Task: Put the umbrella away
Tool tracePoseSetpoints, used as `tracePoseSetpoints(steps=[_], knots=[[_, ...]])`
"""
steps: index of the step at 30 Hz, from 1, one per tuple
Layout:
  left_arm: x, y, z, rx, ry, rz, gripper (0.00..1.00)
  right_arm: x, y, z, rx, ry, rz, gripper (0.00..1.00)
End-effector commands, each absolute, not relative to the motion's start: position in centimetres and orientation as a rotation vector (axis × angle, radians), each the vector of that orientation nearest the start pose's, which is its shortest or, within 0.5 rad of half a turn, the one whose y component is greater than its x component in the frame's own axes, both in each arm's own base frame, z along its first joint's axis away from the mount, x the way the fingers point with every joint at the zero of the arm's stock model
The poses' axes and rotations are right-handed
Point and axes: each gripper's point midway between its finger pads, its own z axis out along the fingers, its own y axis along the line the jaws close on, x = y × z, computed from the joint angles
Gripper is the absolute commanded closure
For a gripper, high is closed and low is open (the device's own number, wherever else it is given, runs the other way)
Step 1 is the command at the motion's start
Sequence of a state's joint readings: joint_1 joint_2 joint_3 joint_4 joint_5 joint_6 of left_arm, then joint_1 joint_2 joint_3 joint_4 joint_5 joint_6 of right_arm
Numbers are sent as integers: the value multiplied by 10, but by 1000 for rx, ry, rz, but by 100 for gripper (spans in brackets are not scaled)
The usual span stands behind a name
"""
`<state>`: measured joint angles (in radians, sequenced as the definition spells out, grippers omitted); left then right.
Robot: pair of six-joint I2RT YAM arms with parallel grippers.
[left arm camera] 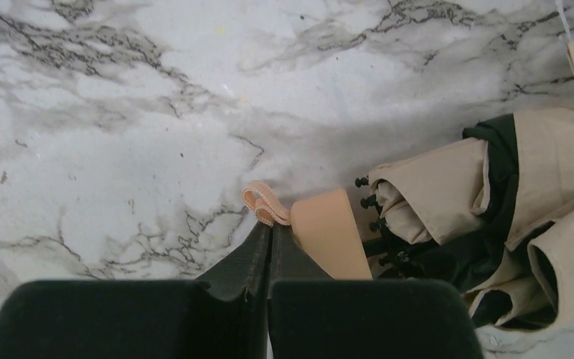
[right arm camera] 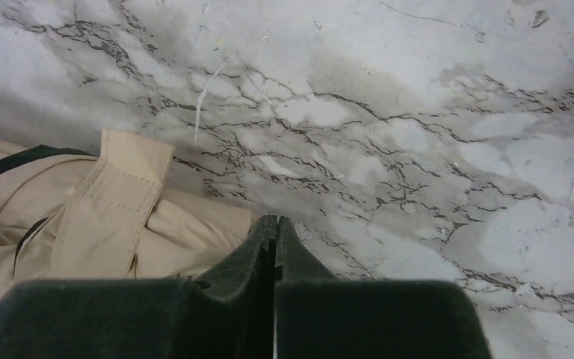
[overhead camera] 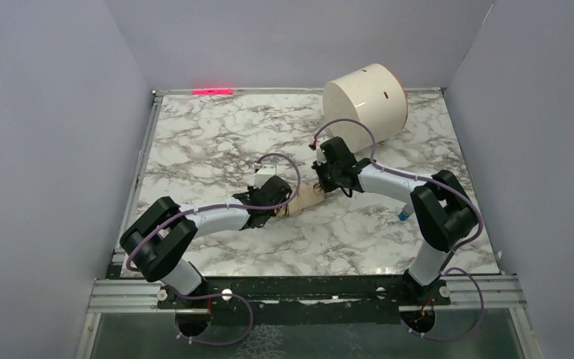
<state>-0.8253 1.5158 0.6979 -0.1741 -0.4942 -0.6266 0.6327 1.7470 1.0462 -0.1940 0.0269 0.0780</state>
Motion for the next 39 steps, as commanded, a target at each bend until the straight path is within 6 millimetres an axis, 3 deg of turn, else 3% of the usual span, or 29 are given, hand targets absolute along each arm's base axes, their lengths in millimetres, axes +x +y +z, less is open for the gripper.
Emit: tracePoseSetpoints(steps=[1, 7, 10, 13, 18, 21, 24, 28, 31, 35, 37, 39], knots=[[281, -224, 21, 176, 2375, -113, 100, 310, 292, 50, -771, 2374, 657, 96], [293, -243, 28, 240, 2356, -155, 100, 305, 300, 58, -690, 2377, 745, 96], [297, -234, 32, 224, 2352, -131, 100, 311, 294, 61, -630, 2385, 692, 95], [306, -218, 39, 156, 2363, -160, 98, 323, 271, 62, -499, 2414, 517, 92], [326, -181, 67, 31, 2336, -160, 69, 330, 219, 72, -315, 2386, 223, 79], [338, -159, 100, -15, 2272, -131, 49, 329, 194, 96, -236, 2294, 138, 69], [341, -140, 135, -26, 2195, -95, 35, 323, 187, 127, -237, 2165, 190, 57], [331, -130, 186, 5, 2041, -141, 31, 307, 187, 170, -229, 1993, 337, 39], [314, -118, 210, -36, 1934, -184, 20, 291, 186, 194, -210, 1903, 436, 29], [289, -100, 216, -84, 1879, -207, 9, 276, 166, 211, -116, 1835, 451, 3], [276, -90, 214, -122, 1870, -201, 2, 270, 148, 221, -27, 1780, 439, 0], [267, -76, 215, -221, 1852, -192, 1, 263, 136, 227, 21, 1720, 435, 0]])
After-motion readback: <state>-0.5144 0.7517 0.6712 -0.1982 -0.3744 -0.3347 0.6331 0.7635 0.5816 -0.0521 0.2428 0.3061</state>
